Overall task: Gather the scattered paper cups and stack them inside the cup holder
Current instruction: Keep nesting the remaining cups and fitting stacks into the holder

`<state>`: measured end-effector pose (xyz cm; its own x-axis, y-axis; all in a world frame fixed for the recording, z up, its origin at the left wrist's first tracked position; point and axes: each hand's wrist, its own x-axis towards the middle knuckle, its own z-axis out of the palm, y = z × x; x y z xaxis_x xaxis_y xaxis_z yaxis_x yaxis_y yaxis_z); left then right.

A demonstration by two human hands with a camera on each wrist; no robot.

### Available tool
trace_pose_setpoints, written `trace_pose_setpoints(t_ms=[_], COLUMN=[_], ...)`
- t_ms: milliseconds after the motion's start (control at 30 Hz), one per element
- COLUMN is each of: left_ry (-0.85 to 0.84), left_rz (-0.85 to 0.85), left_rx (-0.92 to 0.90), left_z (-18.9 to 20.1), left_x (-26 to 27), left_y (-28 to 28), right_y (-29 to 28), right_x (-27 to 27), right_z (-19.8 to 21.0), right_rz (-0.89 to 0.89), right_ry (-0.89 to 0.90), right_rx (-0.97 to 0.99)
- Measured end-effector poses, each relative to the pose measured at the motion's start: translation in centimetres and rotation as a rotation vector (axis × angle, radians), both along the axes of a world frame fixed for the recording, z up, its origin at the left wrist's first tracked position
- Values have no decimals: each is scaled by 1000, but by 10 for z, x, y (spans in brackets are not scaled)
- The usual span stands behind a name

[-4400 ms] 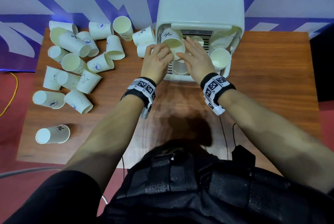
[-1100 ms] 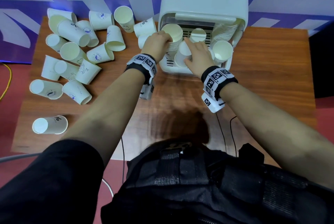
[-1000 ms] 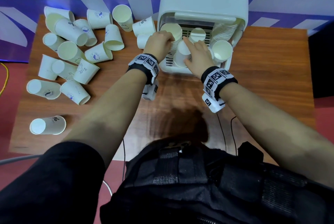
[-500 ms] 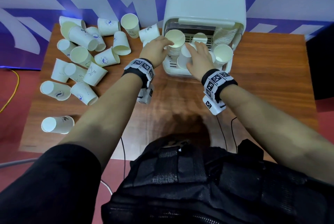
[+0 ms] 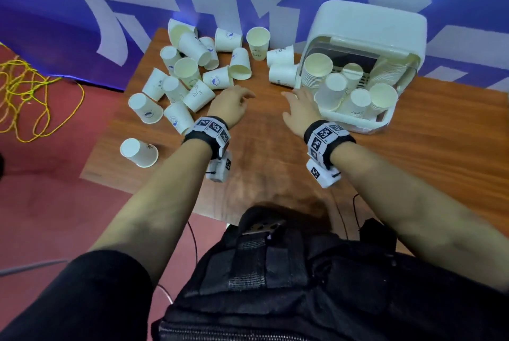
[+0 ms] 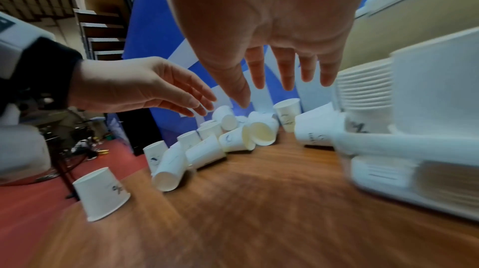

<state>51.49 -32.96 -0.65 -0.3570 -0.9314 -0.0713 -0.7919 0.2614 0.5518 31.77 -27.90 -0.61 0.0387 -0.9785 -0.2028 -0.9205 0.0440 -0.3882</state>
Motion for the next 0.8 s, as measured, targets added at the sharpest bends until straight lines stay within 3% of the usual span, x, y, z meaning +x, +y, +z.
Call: trace_pose_setpoints(t_ms=[367, 533, 800], left_ry=[-252, -270, -206], left_rz=[296, 464, 557], left_rx=[-21, 3, 299], left_z=[-9, -19, -36], left_x=[162, 227, 283], left_y=[47, 68, 64], right_y=[-12, -18, -32], right_x=[148, 208, 284], right_z=[-17, -26, -47], right_rz=[346, 431, 478], right_ry=[-7, 1, -87], right_rx=[200, 227, 348])
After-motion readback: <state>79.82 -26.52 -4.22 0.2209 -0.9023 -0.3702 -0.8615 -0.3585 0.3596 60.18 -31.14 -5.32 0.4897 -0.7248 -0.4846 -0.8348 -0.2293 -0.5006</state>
